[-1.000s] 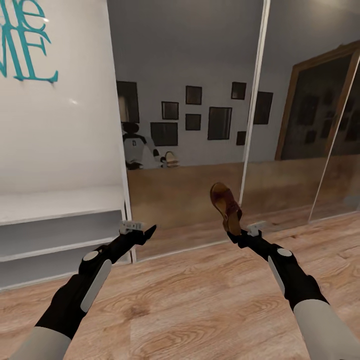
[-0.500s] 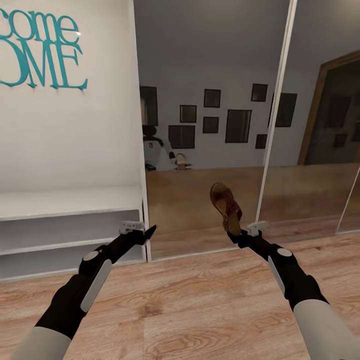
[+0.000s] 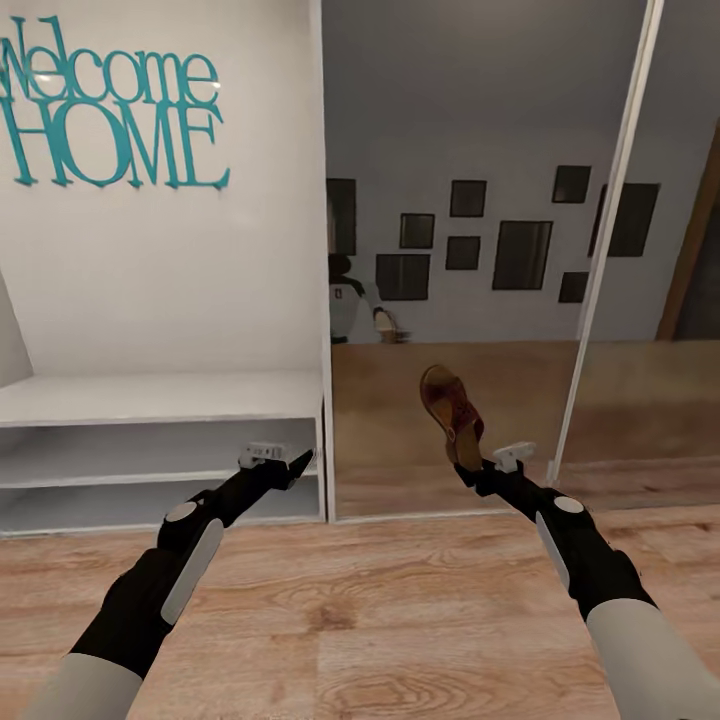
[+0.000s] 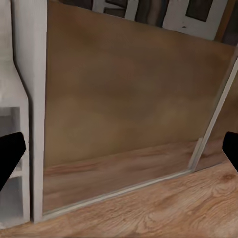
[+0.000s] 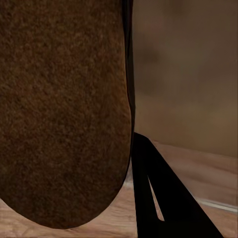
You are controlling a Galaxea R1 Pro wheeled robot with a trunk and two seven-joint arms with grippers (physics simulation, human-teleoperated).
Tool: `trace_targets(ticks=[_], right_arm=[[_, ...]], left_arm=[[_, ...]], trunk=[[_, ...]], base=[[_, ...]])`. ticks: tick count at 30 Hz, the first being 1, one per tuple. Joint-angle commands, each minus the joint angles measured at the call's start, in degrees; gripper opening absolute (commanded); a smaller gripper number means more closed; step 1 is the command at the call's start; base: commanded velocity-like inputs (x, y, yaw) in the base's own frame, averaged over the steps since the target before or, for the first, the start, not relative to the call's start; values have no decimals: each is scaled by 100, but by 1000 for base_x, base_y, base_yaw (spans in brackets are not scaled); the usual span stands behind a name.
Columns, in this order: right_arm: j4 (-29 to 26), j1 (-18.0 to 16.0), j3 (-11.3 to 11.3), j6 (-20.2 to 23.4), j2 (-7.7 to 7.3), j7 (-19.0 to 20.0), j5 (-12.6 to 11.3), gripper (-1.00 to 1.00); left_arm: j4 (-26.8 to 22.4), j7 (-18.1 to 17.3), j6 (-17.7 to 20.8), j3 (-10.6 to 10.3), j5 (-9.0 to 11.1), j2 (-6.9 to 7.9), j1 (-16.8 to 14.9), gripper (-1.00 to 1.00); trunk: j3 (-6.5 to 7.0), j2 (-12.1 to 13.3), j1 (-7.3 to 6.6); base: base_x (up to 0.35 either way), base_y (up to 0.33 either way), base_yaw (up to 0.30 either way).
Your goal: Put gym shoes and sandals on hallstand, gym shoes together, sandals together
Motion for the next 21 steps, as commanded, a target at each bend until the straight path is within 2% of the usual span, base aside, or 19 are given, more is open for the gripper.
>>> trace_targets(ticks=[1, 21], right_arm=[[-15, -2, -25, 37, 6, 33, 34, -100], [-15, -2, -25, 37, 4, 34, 34, -100]], left_arm=[[-2, 0, 39, -6, 60, 1, -5, 100], [-2, 0, 39, -6, 60, 2, -5, 100]], trunk=[[-6, -3, -1], [-6, -3, -1]], base=[[0, 0, 292], [0, 0, 293]])
